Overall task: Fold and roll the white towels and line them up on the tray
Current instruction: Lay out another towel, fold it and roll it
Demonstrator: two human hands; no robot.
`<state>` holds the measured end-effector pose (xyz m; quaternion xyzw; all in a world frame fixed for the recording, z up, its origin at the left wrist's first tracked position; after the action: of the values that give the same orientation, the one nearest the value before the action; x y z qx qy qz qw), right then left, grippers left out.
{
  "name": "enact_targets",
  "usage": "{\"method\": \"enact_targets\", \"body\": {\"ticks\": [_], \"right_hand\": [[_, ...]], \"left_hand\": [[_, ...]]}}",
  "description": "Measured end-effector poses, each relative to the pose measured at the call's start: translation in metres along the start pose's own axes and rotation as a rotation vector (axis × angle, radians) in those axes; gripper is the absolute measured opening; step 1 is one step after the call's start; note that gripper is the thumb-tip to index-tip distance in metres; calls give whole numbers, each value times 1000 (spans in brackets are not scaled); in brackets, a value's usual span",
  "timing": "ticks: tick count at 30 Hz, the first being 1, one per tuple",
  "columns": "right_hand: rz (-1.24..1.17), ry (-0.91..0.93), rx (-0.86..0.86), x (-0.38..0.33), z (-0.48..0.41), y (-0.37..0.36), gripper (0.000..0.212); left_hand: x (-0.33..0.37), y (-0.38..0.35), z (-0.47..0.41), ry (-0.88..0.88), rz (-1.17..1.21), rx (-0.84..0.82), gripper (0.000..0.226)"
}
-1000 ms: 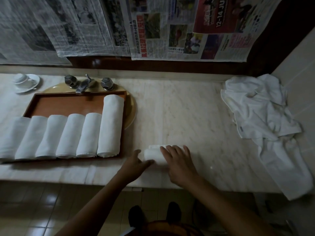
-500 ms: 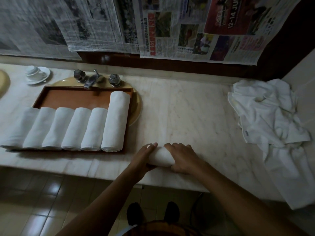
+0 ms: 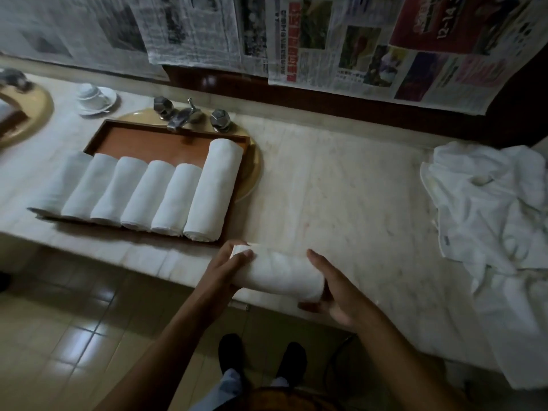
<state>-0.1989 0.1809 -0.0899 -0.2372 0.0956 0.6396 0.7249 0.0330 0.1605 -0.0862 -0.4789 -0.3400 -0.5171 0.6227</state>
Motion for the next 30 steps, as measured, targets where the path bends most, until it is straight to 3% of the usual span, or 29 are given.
{"method": "enact_targets", "body": {"ticks": [2, 11, 14, 19, 25, 30], "right_hand": [[-54, 23, -64, 1, 2, -15, 49], [185, 417, 191, 4, -6, -82, 32], [148, 394, 222, 8, -12, -104, 20], [46, 276, 245, 22, -24, -167, 23], [-8, 288, 239, 18, -26, -250, 18], [-28, 286, 282, -4, -36, -299, 20]], "left_hand": [[-2, 6, 10, -6, -3, 30, 34], [4, 52, 36, -28, 71, 204, 39], [15, 77, 41, -86, 51, 199, 43], [36, 137, 54, -181, 8, 236, 36], [72, 211, 67, -225, -110, 210, 12], [104, 248, 65, -206, -298, 51, 36]]}}
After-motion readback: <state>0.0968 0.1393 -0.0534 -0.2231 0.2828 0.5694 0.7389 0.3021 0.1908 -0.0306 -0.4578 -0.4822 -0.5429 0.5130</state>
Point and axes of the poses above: each hand's wrist, its own z-axis away from the middle knuckle, its own y-axis out of the back of the hand, x = y × z, the point moved 3 cm from there along -z, towards the middle knuckle, and after that the axes turned 12 degrees about -y, right-handed, at the moved point
